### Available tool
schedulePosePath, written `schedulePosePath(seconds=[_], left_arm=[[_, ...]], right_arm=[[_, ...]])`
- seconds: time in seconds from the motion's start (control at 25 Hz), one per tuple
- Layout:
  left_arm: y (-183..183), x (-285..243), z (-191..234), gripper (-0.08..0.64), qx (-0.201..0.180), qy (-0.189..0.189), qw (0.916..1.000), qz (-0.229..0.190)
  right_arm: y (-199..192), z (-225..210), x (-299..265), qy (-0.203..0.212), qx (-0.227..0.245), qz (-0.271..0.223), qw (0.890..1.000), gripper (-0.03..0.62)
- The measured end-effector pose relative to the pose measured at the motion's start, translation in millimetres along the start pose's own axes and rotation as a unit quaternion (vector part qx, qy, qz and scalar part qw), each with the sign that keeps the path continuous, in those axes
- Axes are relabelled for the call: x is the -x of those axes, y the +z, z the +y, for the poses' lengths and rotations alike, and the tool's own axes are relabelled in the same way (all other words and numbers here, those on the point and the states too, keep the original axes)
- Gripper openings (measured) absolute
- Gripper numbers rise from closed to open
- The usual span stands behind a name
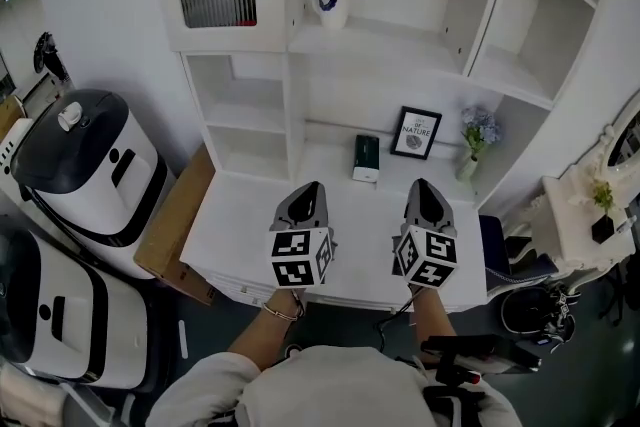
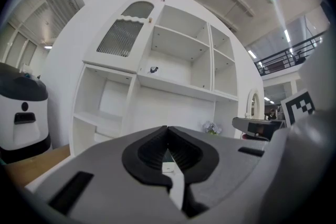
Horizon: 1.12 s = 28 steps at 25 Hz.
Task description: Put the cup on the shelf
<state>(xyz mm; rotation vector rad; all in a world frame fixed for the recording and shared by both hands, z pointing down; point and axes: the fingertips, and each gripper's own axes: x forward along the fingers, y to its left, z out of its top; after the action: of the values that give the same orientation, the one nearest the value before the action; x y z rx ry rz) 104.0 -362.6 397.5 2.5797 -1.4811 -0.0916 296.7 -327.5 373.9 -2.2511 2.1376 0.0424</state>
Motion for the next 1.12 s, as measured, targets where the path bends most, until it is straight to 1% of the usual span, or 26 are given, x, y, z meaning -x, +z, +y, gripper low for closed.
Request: schedulePosePath(seconds=[0.12, 0.28, 0.56, 0.76, 1.12], left_arm=[[3, 6, -2, 0.008, -0.017, 0.012, 0.9997, -0.008], [11, 11, -5, 0.008, -0.022, 0.02, 0.9994, -0.017], [14, 25, 6, 0.008, -0.022, 0.038, 0.9989, -0.017], [15, 28, 9, 0.008, -0.029, 0.037, 0.9988, -0.016], [11, 37, 22, 0.008, -0.026, 0.038, 0.9989, -0.01]], right_arm=[[-7, -2, 4, 0.014, -0.009, 0.012, 1.0, 0.025], [-4, -3, 10, 0.018, 0.005, 0.019, 1.0, 0.023], [-6, 4, 16, 0.026, -0.001, 0.024, 0.999, 0.023], [-3, 4, 18, 0.021, 0.003, 0.022, 1.0, 0.023], [-4, 12, 21, 0.016, 0.001, 0.027, 1.0, 0.023]])
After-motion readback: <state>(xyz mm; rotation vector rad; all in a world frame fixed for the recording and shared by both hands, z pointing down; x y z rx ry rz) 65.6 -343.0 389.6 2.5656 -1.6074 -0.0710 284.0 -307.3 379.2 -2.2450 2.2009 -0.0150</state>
